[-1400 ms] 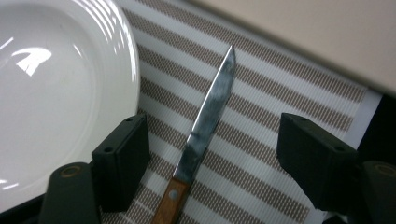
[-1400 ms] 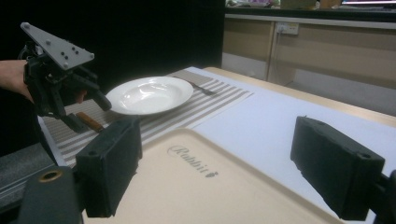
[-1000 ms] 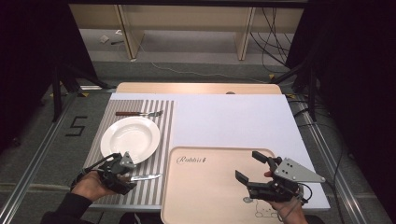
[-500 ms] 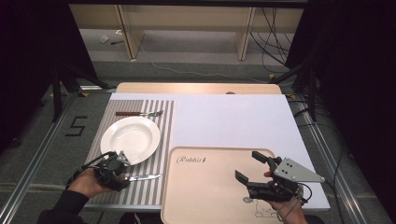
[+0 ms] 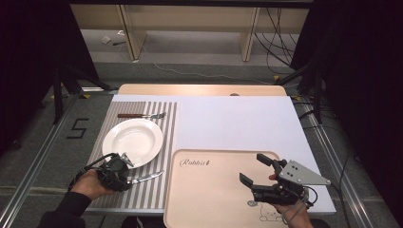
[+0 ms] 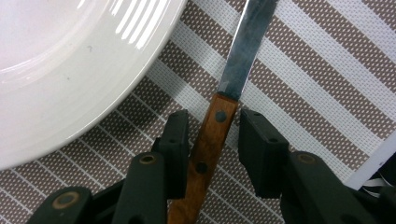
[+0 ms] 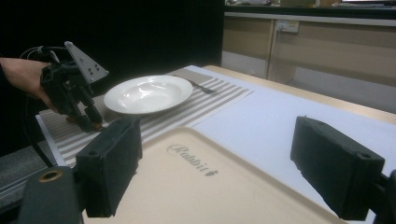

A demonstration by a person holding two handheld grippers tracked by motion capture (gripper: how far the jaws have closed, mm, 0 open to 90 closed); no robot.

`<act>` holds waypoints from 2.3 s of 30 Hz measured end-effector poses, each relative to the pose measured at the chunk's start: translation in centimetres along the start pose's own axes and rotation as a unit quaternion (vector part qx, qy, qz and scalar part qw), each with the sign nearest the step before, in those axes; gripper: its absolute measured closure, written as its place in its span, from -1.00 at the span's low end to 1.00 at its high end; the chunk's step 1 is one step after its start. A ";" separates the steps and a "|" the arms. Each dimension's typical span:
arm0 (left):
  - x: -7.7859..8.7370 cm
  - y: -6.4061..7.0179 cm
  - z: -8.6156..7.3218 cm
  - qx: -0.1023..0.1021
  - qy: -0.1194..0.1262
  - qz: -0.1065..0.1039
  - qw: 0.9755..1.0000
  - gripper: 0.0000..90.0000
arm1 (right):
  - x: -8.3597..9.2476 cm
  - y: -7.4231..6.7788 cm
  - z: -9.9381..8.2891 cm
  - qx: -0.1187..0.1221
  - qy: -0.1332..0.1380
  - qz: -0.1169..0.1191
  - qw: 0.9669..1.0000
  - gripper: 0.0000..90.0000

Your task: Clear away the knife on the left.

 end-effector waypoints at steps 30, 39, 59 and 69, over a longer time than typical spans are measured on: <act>1.6 0.7 0.3 0.000 0.048 -0.059 0.997 0.71 | 0.0 0.2 0.0 -0.007 0.004 -0.001 1.000 -0.61; 2.5 1.8 0.8 -0.003 0.084 -0.082 0.993 0.71 | 0.1 0.1 0.0 -0.003 0.004 -0.003 1.000 -0.61; 3.9 4.7 3.0 0.040 0.192 -0.156 0.968 0.71 | 0.1 0.2 0.0 -0.005 0.003 -0.004 1.000 -0.61; 3.3 6.5 4.4 0.043 0.192 -0.179 0.964 0.71 | 0.1 0.1 0.0 -0.004 0.003 -0.004 1.000 -0.61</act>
Point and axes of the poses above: each handheld gripper's, and its own axes: x roughly backward along the jaws, z roughly out of its top, y roughly to its right, the point moved 1 cm from there along -x, roughly forward along the jaws, and after that the axes turned 1 degree about x, right-handed, at the moved point
